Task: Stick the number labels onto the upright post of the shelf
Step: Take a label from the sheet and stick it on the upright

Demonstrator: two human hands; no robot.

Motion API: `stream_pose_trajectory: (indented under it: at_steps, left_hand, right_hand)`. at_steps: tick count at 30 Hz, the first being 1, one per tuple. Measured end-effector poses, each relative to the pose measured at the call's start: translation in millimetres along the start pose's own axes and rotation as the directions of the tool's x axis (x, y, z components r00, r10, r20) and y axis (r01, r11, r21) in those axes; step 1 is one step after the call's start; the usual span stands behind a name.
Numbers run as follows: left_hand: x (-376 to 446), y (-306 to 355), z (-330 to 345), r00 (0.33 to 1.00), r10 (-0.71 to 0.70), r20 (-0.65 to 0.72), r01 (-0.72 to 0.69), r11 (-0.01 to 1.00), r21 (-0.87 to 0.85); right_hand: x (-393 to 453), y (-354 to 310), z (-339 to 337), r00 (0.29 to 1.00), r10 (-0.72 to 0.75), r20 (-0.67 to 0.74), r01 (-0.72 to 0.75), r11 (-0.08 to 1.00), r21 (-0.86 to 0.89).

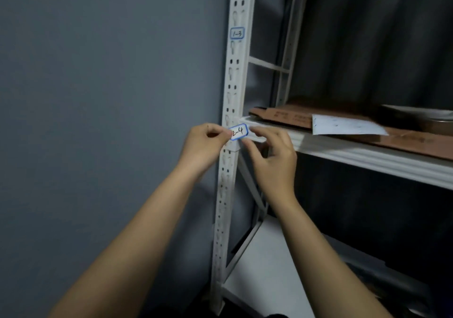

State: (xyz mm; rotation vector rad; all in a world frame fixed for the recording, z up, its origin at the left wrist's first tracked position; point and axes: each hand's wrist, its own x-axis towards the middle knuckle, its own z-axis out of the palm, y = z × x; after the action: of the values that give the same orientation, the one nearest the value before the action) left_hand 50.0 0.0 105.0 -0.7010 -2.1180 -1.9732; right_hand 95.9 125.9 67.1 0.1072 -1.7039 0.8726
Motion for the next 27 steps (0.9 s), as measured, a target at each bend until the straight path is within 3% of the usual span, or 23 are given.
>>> stream_pose_trajectory:
  at_steps: [4,10,19,27]
  left_hand:
    - [-5.0,-44.6,-15.0,1.000,0.012,0.020,-0.015,0.986,0.164]
    - [-8.4,-104.7,-15.7,0.998,-0.039,0.046,0.028,0.976,0.215]
    - [5.0,-187.7,7.2,0.993,-0.093,0.068,0.078,0.978,0.192]
    - [31.1,-228.7,30.1,0.995,-0.074,-0.069,0.080,0.994,0.081]
  right_hand:
    - [-27.9,13.4,17.0,0.950,0.295,0.104,-0.307,0.945,0.116]
    - [-65.9,43.7,41.4,0.845,0.481,0.232,-0.522,0.836,0.166]
    - [-108.4,101.0,65.3,0.735,0.641,0.221,-0.676,0.718,0.165]
    - [-106.7,143.2,96.3,0.709,0.688,0.157,-0.706,0.690,0.160]
